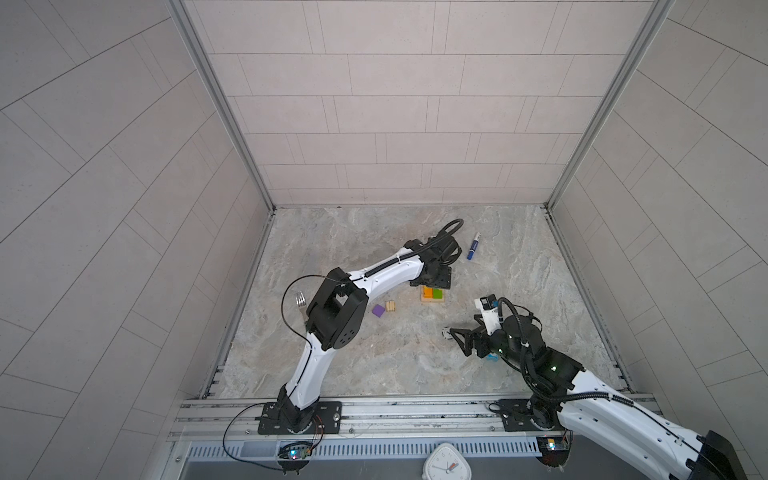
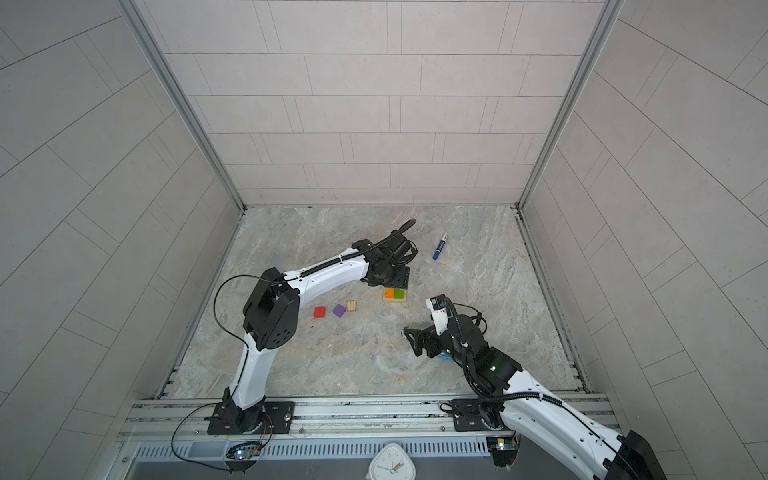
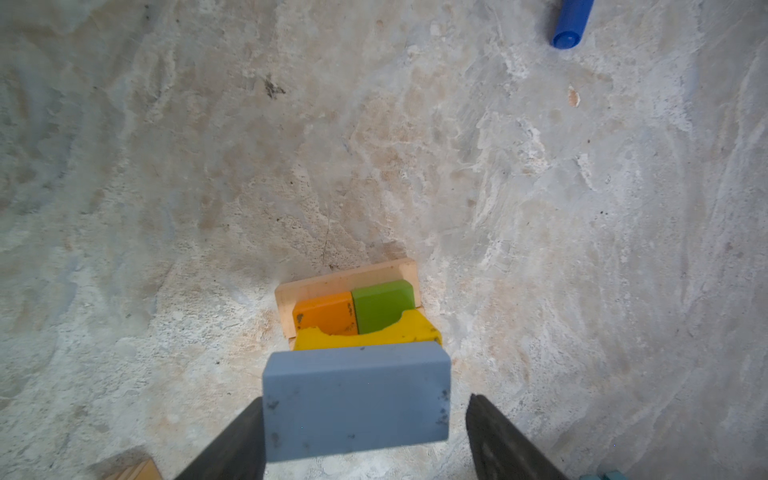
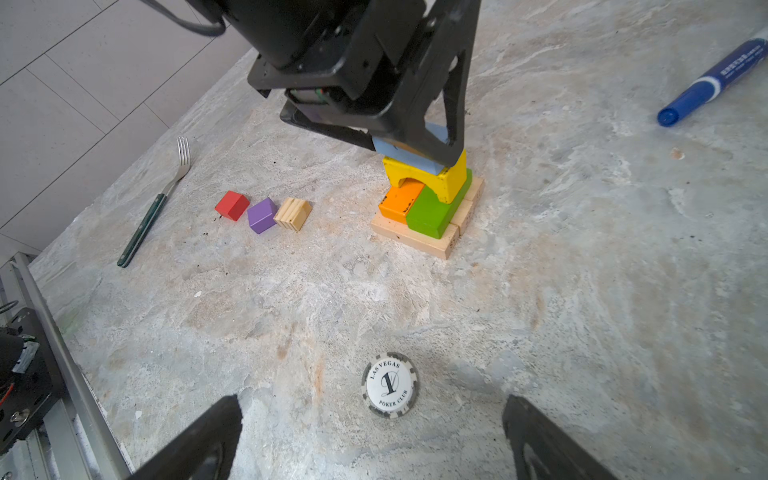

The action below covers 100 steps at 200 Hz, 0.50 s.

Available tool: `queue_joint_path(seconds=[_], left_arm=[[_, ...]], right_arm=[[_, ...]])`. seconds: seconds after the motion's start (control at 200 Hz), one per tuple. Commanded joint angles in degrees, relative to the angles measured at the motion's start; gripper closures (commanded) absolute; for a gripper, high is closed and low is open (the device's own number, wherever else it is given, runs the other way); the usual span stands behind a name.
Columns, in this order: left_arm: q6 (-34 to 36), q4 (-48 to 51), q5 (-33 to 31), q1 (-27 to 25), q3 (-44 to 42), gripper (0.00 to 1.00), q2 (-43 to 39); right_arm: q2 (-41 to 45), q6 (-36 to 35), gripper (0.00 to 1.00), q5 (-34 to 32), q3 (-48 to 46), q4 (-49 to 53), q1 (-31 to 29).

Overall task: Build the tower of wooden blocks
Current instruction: 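Open the left gripper and release the light blue block on the tower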

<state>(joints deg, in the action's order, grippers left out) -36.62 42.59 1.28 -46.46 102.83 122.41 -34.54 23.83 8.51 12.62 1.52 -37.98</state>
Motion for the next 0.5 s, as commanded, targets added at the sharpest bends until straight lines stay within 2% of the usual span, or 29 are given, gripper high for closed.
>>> queue_joint_path(seconds=[0.0, 0.495], left_arm=[[0.06, 1.4, -0.31, -0.43, -0.08, 0.21, -2.09], [0.11, 1.2, -0.42, -0.73, -0.22, 0.21, -2.36]], right_arm=[[0.22, 0.16, 0.0, -0.76, -0.65, -0.39, -0.26], [0.26, 0.25, 0.0, -0.86, -0.58, -0.39, -0.26]])
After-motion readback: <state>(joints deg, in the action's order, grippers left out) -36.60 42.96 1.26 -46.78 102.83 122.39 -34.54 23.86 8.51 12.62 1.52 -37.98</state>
